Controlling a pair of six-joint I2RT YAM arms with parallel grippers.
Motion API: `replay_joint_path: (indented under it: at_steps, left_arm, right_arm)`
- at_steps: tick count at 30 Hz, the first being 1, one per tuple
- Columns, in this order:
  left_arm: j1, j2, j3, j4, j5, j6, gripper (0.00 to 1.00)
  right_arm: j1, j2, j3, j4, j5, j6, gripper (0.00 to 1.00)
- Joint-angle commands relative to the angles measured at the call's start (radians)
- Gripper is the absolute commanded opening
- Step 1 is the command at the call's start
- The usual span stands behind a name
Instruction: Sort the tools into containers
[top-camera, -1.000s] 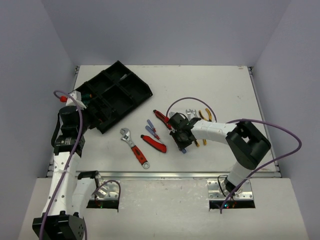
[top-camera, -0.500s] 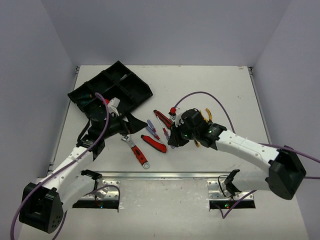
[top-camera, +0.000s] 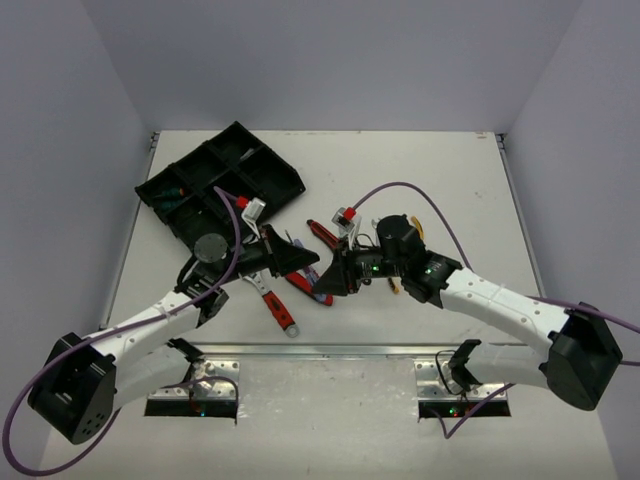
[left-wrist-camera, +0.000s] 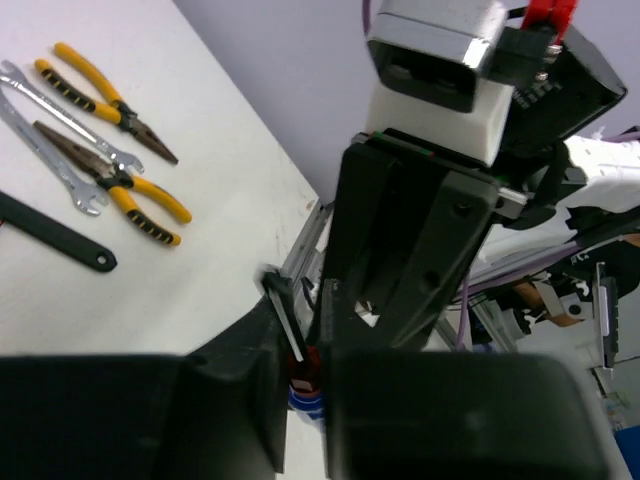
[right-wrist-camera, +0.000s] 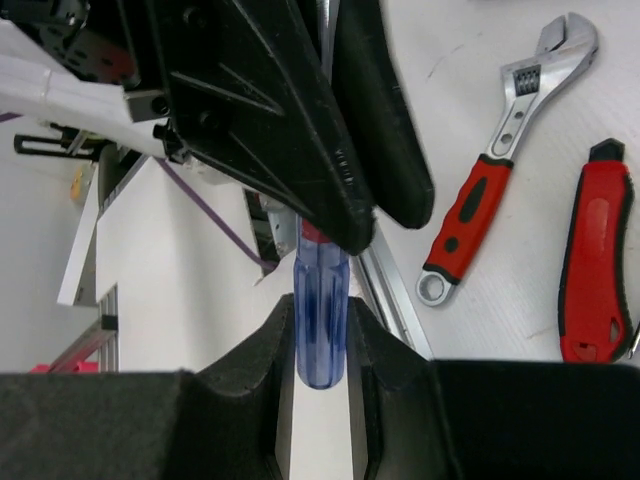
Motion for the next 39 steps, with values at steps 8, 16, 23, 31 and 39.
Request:
replay_joint_path:
  at_steps: [8, 16, 23, 31, 39]
  left_arm:
    - [0.020, 0.018, 0.321, -0.574, -0.558, 0.140, 0.00]
    - [0.316, 0.317, 0.706, -0.919, -1.001, 0.166, 0.00]
    - [0.467, 0.695, 1.124, -1.009, -1.214, 0.247, 0.00]
    - [0.569, 1.003, 1.403, -0.952, -1.215, 0.406, 0.00]
    - [0.574, 1.135, 1.446, -0.968, -1.167, 0.374, 0.14]
  right_arm:
    - [0.000, -0.103, 0.014, -0.114, 0.318, -0.004, 0.99]
    - [-0.004, -0.253, -0.039, -0.283, 0.590, -0.069, 0.99]
    - [-0.005, -0.306, -0.090, -0.316, 0.554, -0.067, 0.99]
    - [-0.004, -0.328, -0.141, -0.335, 0.508, -0.076, 0.99]
    - [-0.006, -0.304, -0.158, -0.305, 0.479, -0.082, 0.99]
